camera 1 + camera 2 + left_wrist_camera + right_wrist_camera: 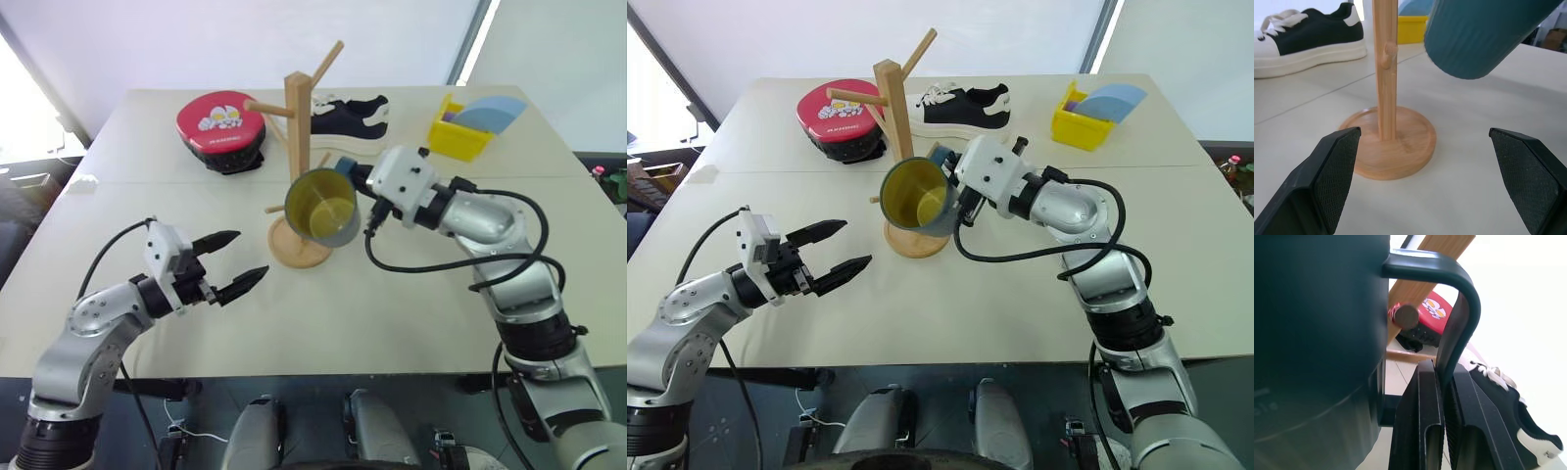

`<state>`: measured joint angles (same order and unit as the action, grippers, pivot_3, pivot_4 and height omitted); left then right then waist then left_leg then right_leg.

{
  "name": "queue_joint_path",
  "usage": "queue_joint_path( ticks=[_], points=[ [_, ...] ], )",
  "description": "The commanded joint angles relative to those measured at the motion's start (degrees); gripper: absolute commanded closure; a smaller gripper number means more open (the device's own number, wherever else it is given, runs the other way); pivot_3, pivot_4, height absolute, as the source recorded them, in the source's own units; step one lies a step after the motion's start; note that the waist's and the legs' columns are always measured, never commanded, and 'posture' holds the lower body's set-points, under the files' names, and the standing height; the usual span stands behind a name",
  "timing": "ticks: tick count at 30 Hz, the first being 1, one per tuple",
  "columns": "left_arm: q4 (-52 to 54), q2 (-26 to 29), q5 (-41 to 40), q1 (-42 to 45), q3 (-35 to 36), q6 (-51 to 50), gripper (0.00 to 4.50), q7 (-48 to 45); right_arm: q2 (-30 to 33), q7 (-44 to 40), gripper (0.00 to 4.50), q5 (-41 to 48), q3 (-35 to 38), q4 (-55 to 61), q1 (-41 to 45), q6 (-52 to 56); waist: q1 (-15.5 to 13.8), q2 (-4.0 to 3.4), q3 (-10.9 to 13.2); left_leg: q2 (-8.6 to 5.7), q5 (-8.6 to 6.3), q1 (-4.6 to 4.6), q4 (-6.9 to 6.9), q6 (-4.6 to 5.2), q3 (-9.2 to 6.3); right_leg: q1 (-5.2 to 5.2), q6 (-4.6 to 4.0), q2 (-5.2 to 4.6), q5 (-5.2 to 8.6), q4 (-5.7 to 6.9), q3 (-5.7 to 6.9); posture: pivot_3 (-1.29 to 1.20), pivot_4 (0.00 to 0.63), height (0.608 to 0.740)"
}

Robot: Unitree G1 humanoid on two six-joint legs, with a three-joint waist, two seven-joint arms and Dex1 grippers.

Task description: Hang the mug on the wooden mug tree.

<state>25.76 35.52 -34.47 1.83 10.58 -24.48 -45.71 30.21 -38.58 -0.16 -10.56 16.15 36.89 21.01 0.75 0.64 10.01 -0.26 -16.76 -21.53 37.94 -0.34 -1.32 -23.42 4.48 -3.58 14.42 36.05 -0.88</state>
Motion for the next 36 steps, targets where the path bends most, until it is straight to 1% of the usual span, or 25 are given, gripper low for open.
queue_joint_path(
  ticks=[1, 8, 17, 18, 19, 24, 29, 31, 33, 35, 36],
  points=[
    [3.74, 0.21, -3.05, 0.97, 2.76, -0.82, 0.0, 1.45, -0.59, -0.1, 4.47, -0.64, -0.39, -0.44, 2.72, -0.43, -0.08, 0.01, 0.0, 0.0, 0.0, 0.0, 0.0, 0.0, 0.0, 0.0, 0.0, -0.01, 0.0, 0.0, 0.0, 0.0, 0.15, 0.735],
    [6.23, 1.96, -9.16, 4.22, 4.97, -4.63, 0.0, 2.65, -3.14, 0.58, 4.47, -3.65, -4.63, -4.15, 4.85, -0.3, 0.06, 0.01, 0.01, 0.0, 0.0, 0.0, -0.01, 0.0, 0.0, -0.02, 0.0, -0.02, 0.0, 0.0, 0.0, 0.0, 0.15, 0.735],
    [6.0, 2.39, -9.55, 5.42, 4.56, -5.02, 0.0, 3.4, -4.72, 1.64, 4.47, -5.77, -4.4, -5.91, 5.88, -1.17, 0.06, 0.0, 0.01, -0.02, 0.0, 0.0, -0.01, 0.0, 0.0, -0.02, 0.01, 0.01, -0.01, 0.0, 0.01, 0.0, 0.15, 0.735],
    [5.94, 2.36, -9.49, 5.46, 4.52, -4.96, 0.0, 3.44, -4.77, 1.93, 3.8, -5.96, -3.99, -5.8, 6.1, -1.49, 0.07, 0.0, 0.01, -0.02, 0.0, -0.01, -0.01, 0.0, 0.0, -0.02, 0.01, 0.01, -0.01, 0.0, 0.01, 0.0, 0.15, 0.735],
    [5.88, 2.32, -9.34, 5.45, 4.47, -4.88, 0.0, 3.52, -4.51, 1.91, 3.51, -5.99, -3.6, -5.57, 6.25, -1.87, 0.06, 0.0, 0.01, -0.02, 0.0, 0.0, -0.01, 0.0, 0.0, -0.01, 0.01, 0.01, -0.01, 0.0, 0.01, 0.0, 0.15, 0.735],
    [4.6, 2.05, -7.91, 5.28, 4.17, -4.62, 0.0, 4.46, -1.65, -0.09, 3.51, -4.17, -0.33, -4.53, 5.68, -3.31, -0.08, 0.0, 0.01, -0.03, 0.0, -0.01, -0.01, 0.0, 0.0, -0.01, 0.01, 0.01, -0.01, 0.0, 0.01, 0.0, 0.15, 0.735],
    [2.64, 1.48, -6.41, 3.58, 4.67, -4.1, 0.0, 5.4, 2.46, -3.77, 3.51, 0.44, 4.12, -2.92, 1.42, -5.01, -0.04, 0.01, 0.02, -0.05, 0.0, -0.02, -0.01, 0.0, 0.0, 0.02, 0.01, -0.01, -0.01, -0.05, 0.01, 0.0, 0.15, 0.735],
    [0.73, 0.98, -4.81, 1.94, 5.43, -3.2, 0.0, 6.2, 4.72, -6.04, 3.51, 3.79, 7.73, -1.75, -2.8, -5.31, -0.09, 0.01, 0.02, -0.05, 0.0, -0.01, -0.03, 0.0, 0.0, 0.01, 0.02, -0.01, -0.01, -0.04, 0.01, 0.0, 0.15, 0.735],
    [-1.73, 0.52, -3.01, 0.06, 5.94, -2.36, 0.0, 6.96, 5.19, -7.13, 3.51, 8.3, 11.76, -0.89, -7.22, -3.72, -0.14, 0.02, 0.02, -0.05, -0.01, -0.01, -0.05, 0.01, -0.01, 0.03, 0.01, -0.01, -0.01, -0.06, 0.01, 0.0, 0.15, 0.735],
    [-3.79, -0.26, -1.83, -1.65, 6.24, -0.77, 0.0, 6.81, 5.8, -8.08, 3.51, 10.12, 13.45, -0.89, -11.51, -4.41, -0.13, 0.02, 0.02, -0.04, -0.01, 0.0, -0.08, 0.02, 0.0, 0.04, 0.01, -0.01, -0.01, -0.08, 0.01, 0.0, 0.15, 0.735],
    [-4.89, -0.89, -1.11, -2.47, 6.43, 0.27, 0.0, 6.99, 5.88, -7.56, 3.51, 9.69, 14.01, -1.6, -13.82, -5.83, -0.03, 0.03, 0.03, -0.04, -0.01, 0.01, -0.08, 0.02, 0.0, 0.04, 0.01, -0.01, 0.0, -0.08, 0.01, 0.0, 0.15, 0.735]
  ],
)
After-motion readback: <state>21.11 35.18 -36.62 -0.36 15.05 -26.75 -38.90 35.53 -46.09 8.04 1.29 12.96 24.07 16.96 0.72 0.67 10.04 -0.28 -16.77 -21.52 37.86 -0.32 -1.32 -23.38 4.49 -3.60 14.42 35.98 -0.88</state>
